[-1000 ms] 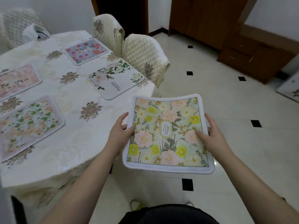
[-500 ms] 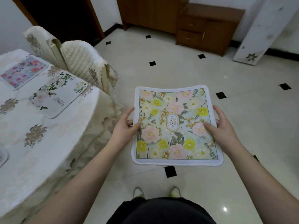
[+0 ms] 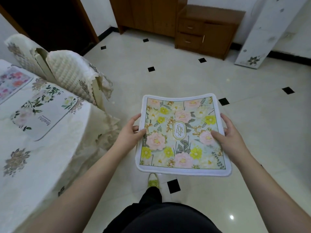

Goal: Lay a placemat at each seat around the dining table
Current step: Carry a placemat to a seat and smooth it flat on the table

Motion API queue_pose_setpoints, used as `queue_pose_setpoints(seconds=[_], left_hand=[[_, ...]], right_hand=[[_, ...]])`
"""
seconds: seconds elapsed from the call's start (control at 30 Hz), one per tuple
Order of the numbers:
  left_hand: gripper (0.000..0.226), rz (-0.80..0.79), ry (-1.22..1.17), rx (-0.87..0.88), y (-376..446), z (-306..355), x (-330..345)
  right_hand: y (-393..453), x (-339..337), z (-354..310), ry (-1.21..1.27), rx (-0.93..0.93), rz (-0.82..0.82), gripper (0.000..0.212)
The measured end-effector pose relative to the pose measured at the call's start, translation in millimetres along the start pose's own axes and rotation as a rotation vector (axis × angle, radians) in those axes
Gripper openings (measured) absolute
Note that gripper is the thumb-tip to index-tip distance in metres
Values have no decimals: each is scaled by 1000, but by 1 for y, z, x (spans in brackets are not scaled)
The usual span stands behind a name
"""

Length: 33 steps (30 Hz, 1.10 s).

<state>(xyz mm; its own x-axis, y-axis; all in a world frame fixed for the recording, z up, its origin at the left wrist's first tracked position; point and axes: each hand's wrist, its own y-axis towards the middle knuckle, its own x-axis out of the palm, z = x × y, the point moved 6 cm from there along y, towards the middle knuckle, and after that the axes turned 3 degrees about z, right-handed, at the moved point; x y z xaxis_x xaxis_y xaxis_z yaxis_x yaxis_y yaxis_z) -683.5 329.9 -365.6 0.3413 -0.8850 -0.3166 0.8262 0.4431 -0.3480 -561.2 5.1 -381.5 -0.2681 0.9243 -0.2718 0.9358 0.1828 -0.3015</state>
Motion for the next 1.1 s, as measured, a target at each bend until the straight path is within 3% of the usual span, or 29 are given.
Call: queue_pose_setpoints(seconds=[0.57,1.1], left_hand=[[63,103,-116,-73,173,2,-126],[59,260,-93,-120,326,66,-108]], right_hand=[[164,152,-109,-113,-35,-65,70],[361,169,-155,-157,-54,-147,68]])
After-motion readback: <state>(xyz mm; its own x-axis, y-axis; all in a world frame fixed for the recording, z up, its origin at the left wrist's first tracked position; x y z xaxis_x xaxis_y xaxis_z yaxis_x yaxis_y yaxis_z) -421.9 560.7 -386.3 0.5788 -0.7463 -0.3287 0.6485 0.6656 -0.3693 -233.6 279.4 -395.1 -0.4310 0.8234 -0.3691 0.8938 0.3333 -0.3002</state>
